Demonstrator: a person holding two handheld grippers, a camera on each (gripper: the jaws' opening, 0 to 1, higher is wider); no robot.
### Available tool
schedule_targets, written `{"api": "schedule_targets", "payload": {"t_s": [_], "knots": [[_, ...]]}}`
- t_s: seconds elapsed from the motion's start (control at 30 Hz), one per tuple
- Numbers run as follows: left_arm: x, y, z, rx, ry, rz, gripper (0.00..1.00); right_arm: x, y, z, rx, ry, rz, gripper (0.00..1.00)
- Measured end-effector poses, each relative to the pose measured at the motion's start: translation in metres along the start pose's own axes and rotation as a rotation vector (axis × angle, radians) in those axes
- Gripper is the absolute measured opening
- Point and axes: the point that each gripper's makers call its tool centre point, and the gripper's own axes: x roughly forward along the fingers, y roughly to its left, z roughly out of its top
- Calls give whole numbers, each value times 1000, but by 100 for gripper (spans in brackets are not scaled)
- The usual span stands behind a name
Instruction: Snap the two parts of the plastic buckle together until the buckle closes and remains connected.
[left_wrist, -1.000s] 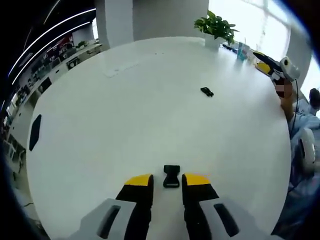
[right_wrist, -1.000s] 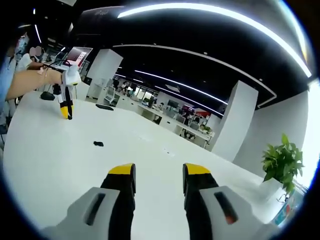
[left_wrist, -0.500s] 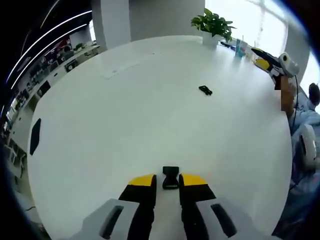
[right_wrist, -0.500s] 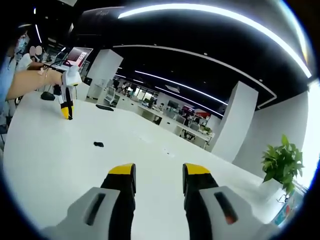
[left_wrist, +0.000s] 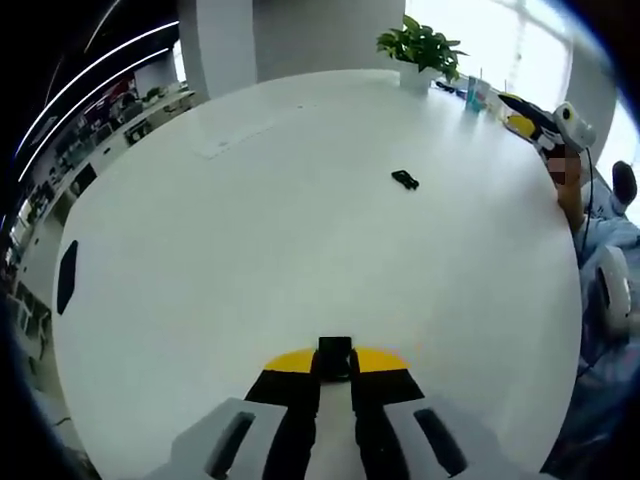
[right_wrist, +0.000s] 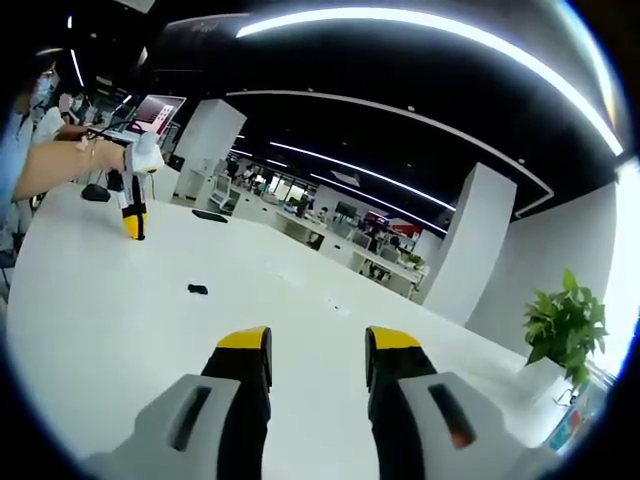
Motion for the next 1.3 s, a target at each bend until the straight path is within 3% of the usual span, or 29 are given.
{"api": "schedule_targets", "payload": {"t_s": [0.73, 1.3], "knots": [[-1, -2, 2, -8, 0, 12, 9, 1, 2, -2, -5, 3, 5, 38], [0, -16, 3, 26, 10, -11, 8, 1, 2, -3, -7, 4, 3, 38]]}}
